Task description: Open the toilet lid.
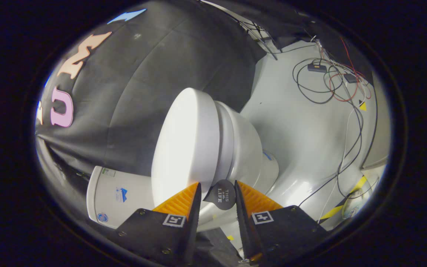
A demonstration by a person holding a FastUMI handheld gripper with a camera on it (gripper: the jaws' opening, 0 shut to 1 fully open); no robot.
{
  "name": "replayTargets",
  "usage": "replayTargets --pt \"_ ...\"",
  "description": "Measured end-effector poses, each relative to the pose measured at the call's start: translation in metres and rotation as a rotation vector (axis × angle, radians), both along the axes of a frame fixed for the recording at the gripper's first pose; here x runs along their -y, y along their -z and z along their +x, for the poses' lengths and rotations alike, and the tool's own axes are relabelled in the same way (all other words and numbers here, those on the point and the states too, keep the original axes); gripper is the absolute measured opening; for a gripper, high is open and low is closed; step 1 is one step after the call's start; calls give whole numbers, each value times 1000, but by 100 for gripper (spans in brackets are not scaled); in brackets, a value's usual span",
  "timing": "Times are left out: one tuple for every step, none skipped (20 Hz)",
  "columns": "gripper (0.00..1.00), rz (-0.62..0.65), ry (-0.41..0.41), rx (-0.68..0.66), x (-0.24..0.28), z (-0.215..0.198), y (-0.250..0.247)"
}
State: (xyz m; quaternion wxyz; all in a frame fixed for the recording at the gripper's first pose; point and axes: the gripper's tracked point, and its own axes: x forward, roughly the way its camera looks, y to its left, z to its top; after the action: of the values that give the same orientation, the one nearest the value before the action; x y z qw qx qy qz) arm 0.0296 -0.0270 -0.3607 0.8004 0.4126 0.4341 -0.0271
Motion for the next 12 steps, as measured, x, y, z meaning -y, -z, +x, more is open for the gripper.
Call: replayTargets --pt "50 20 5 -1 0 0 0" --pt "50 -13 36 -29 17 -4 -3" --pt "36 52 84 -39 19 -13 -11" --pt "21 90 114 -21 12 -1 4" --pt "7 112 107 -21 8 2 8" --pt "6 116 86 -11 6 1 7" --pt "6 117 63 8 5 3 2" --pt "7 110 42 17 4 4 0" --pt "7 99 16 16 4 0 0" --pt "7 102 13 19 3 0 -1" --pt "7 115 15 20 1 2 -2" --pt "6 126 20 21 2 4 -2"
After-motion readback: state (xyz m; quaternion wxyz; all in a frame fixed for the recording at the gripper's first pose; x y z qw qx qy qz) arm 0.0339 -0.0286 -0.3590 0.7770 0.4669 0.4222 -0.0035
